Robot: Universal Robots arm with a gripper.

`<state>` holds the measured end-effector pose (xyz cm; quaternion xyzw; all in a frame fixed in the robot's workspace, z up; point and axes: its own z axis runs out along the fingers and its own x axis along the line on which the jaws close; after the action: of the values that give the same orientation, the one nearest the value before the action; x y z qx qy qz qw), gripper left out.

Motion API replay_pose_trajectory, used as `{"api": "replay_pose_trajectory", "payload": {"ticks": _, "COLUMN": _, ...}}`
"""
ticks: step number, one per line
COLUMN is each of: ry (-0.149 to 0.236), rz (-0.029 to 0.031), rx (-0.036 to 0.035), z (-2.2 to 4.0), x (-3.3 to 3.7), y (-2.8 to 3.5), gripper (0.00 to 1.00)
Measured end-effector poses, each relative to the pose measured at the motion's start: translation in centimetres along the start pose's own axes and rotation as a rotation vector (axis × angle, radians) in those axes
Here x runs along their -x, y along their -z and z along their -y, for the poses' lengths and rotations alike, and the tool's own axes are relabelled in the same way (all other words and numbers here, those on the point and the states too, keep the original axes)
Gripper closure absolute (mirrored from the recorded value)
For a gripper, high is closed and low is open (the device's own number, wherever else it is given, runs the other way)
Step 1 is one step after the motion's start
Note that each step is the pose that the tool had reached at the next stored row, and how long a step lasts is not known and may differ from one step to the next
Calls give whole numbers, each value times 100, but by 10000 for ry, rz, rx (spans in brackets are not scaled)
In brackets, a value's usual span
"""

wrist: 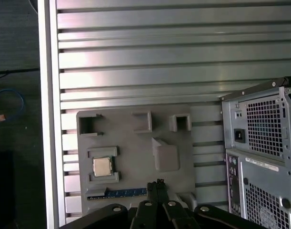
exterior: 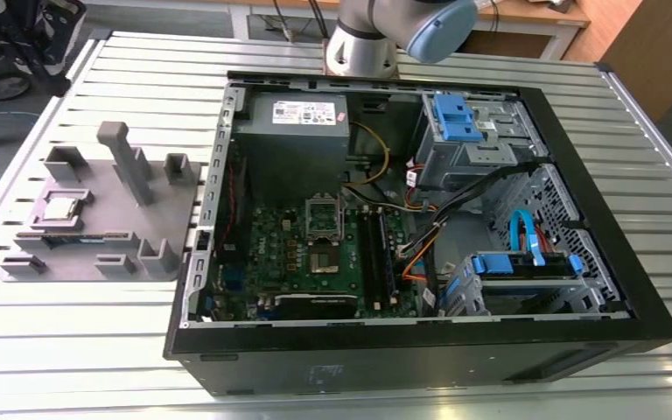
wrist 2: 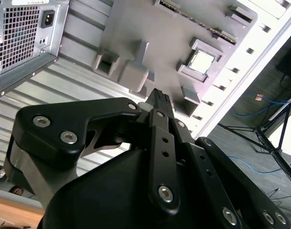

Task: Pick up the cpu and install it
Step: 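Reach for the cpu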

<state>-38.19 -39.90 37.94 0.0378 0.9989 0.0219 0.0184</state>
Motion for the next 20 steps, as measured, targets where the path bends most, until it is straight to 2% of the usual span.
{"api": "replay_pose_trajectory", "payload": {"ticks": 7, "ry": -1, "rz": 0, "rx": 0, "z": 12, "x": -155, "y": -7, "gripper": 89}}
{"api": "replay_pose_trajectory", "payload": {"ticks": 14, "ry": 0, "rz": 1, "rx": -4, "z": 20, "x": -247, "y": -19, "gripper": 89}}
{"api": "replay_pose_trajectory", "payload": {"ticks": 20, "ry": 2, "rz": 4, "rx": -35, "z": 28, "x": -335, "y": -54, "gripper": 89}}
